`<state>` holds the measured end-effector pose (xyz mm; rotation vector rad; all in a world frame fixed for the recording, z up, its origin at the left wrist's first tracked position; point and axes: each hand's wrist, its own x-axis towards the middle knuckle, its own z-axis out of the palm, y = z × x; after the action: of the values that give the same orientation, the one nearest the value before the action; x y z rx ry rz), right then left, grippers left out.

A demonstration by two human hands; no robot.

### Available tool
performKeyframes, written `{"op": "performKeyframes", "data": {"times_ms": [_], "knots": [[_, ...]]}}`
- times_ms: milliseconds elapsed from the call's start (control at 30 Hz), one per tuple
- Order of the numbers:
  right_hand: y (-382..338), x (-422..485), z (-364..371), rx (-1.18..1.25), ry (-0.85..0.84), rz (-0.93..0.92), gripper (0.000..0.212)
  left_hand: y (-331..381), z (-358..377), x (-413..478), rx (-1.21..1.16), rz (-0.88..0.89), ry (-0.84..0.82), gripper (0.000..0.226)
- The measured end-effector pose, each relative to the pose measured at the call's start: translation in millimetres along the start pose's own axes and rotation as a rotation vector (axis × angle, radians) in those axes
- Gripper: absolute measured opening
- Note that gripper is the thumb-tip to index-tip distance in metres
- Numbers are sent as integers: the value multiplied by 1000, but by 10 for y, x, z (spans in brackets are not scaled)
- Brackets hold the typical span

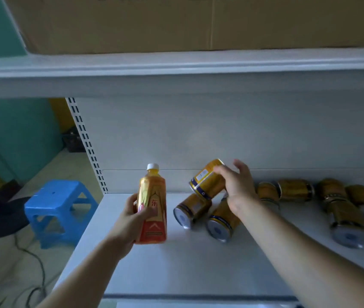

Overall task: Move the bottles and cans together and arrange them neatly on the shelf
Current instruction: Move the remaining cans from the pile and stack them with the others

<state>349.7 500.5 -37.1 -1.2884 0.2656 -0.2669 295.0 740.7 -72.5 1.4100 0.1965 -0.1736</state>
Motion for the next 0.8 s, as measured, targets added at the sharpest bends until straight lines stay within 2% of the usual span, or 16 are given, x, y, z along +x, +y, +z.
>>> {"op": "performKeyframes", "data": {"times_ms": [67, 100, 200, 300, 433, 600, 733, 800], "knots": [[-29, -55, -211, 203, 19, 214, 30, 32, 253, -81, -97, 9, -93, 54], [-56, -113, -318, 287, 1, 309, 27, 54, 381, -113, -139, 9, -149, 52], [-111, -241, -679, 424, -47, 387, 43, 107, 767, -166, -256, -52, -295, 53], [-216, -429, -1046, 476, -57, 351, 50, 134, 1152, -226, -388, -147, -366, 45], [-395, -778, -1549, 602, 70, 243, 50, 89, 1673, -268, -439, -247, -535, 47], [-623, -1367, -2247, 632, 373, 144, 51, -21, 2422, -453, -268, -299, -784, 55], [-817, -1936, -2890, 472, 633, 45, 47, -180, 3103, -864, -102, -295, -967, 65], [-946, -2219, -3217, 425, 689, -19, 52, -290, 3453, -1141, -53, -278, -1038, 60]]}}
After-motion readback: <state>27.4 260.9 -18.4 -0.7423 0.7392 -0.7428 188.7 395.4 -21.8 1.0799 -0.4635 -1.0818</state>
